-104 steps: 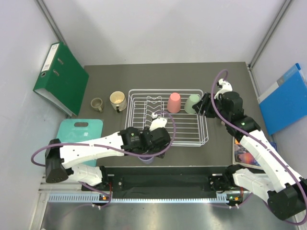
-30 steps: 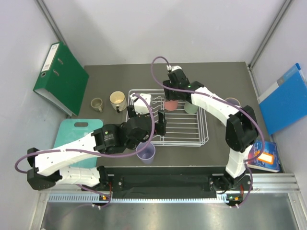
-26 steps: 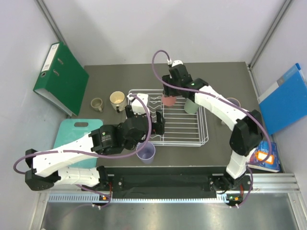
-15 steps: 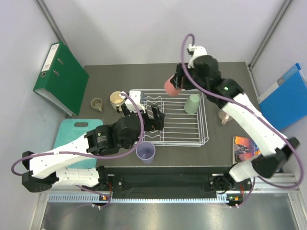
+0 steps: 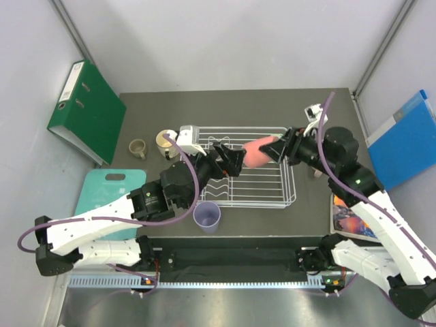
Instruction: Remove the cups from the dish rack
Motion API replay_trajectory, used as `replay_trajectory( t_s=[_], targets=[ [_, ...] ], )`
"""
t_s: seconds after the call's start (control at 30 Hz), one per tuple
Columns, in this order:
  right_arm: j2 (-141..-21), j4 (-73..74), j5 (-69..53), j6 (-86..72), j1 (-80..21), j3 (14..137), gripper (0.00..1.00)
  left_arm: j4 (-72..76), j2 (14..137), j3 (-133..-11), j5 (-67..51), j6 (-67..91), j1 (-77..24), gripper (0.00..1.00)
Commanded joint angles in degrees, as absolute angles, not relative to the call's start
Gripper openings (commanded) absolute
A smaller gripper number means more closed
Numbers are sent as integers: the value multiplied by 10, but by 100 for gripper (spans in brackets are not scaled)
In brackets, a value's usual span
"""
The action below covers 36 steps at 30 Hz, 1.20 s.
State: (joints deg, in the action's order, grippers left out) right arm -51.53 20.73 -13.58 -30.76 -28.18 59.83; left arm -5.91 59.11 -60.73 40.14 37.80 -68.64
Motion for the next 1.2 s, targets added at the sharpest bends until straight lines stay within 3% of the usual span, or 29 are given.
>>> replay_trajectory(
  t_s=[0.0,0.43,0.93,1.07,1.17],
  targets=[
    [-474,85,-213,-379,-269,552,0,41,590,-628,372,383,-685,99],
    [-444,-126,-300,-536,-207,454,0,47,574,-618,321,394,-669,99],
    [-506,-452,-435,-734,-200,384,0,110,576,-577,200,446,-640,97],
    [-523,-487,-455,-756,-200,378,0,135,586,-574,168,456,-638,93],
    [-522,-483,-460,-754,-200,370,0,147,595,-573,154,467,-638,79]
  ],
)
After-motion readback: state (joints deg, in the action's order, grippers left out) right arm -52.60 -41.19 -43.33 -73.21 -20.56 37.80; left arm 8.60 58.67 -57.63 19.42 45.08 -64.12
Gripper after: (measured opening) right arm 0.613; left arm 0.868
